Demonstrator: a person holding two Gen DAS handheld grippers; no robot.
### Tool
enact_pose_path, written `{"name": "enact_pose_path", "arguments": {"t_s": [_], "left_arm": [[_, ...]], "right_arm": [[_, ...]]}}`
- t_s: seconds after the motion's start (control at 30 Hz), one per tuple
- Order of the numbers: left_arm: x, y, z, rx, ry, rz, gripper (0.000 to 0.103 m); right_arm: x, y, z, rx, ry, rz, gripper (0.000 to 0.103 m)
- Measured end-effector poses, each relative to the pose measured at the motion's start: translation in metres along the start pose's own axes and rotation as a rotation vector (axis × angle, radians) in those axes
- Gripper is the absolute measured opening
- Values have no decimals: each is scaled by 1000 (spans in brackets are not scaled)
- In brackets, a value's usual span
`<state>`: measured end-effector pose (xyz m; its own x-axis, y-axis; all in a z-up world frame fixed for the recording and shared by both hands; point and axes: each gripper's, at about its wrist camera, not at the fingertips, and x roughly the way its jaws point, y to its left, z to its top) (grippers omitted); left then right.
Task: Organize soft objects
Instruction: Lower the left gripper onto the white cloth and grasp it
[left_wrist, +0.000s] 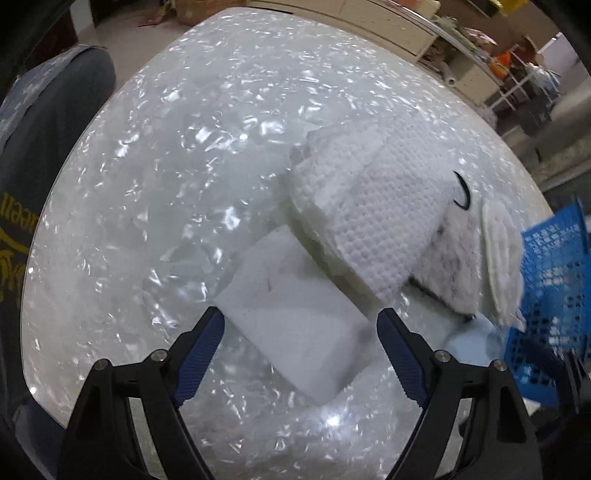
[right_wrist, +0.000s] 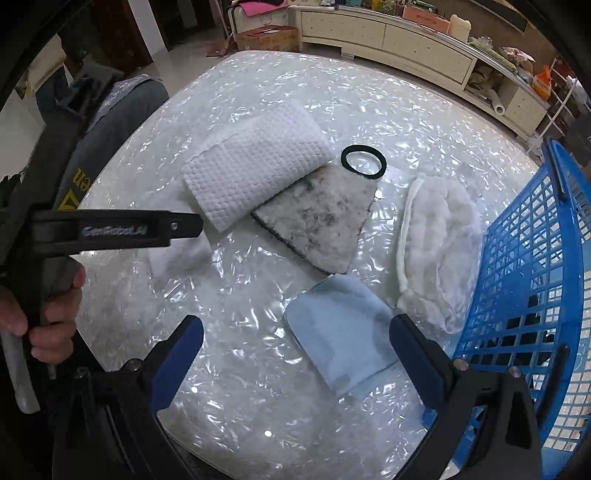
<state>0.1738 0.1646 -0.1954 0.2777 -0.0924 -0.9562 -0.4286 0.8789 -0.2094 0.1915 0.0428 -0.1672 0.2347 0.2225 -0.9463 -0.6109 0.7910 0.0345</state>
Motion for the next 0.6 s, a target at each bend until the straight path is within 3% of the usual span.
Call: {"name": "enact_pose_path", "arguments": {"t_s": [0.5,0.6], "left_arm": [[10,8,11,-111,-23,168,90],[16,4,12,-114,-30,232,97]], "right_arm": [[9,-11,-3,40,20,30,101],[11,-12,-5,44,24,29,101]]}}
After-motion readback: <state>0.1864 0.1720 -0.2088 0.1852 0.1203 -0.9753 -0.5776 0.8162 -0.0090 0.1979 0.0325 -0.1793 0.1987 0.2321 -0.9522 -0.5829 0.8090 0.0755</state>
